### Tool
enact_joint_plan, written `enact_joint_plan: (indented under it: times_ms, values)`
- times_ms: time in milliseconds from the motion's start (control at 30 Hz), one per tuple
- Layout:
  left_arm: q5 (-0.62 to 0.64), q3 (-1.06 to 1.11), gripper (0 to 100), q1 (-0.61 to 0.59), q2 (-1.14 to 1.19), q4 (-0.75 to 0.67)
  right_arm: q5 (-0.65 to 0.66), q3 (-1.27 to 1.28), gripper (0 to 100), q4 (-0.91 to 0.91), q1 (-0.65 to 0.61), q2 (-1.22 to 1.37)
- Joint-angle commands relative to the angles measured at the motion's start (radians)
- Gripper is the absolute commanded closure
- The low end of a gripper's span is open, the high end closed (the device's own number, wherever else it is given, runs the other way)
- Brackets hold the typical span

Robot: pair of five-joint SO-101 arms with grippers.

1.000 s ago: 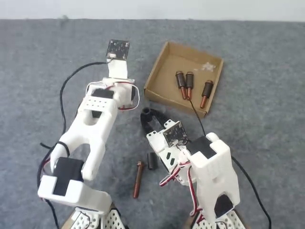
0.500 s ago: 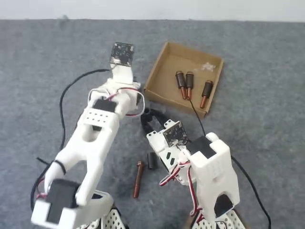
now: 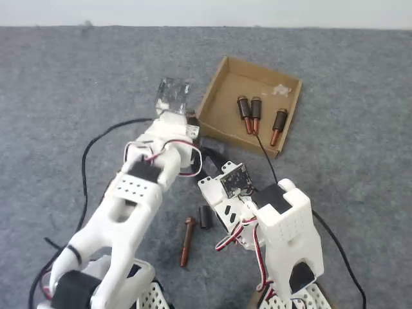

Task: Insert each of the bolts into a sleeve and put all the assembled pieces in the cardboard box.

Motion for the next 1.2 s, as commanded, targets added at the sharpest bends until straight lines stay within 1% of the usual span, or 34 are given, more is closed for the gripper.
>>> enact_joint_plan:
  times_ms: [0,67,100,200,367,500,633,733,800,933,1167]
  values:
    - [0.117,0.14,99,0.009,-0.066,-0.394,-0.012,0.002,99.2,-0.002,0.012,-0.061]
    - [0.183,0.189,99,0.009,-0.066,-0.512,-0.012,0.002,99.2,-0.002,0.012,-0.061]
    - [0.183,0.197,99,0.009,-0.066,-0.534,-0.012,0.002,99.2,-0.002,0.012,-0.061]
    - [0.161,0.197,99,0.009,-0.068,-0.511,-0.012,0.002,99.2,-0.002,0.012,-0.061]
    - [0.164,0.199,99,0.011,-0.086,-0.511,-0.012,0.002,99.2,-0.002,0.012,-0.061]
    - [0.167,0.239,99,0.014,-0.189,-0.508,-0.012,0.002,99.2,-0.002,0.012,-0.061]
    - [0.167,0.321,99,0.048,-0.33,-0.503,-0.012,0.002,99.2,-0.005,0.012,-0.059]
    - [0.169,0.323,99,0.051,-0.385,-0.422,-0.012,0.002,99.2,-0.005,0.012,-0.059]
    - [0.169,0.309,99,0.051,-0.393,-0.374,-0.012,0.003,99.2,-0.005,0.012,-0.059]
    - [0.169,0.309,99,0.051,-0.393,-0.368,-0.012,0.005,99.2,-0.005,0.012,-0.059]
    - [0.169,0.389,99,0.068,-0.396,-0.374,-0.012,0.023,99.2,-0.008,0.012,-0.064]
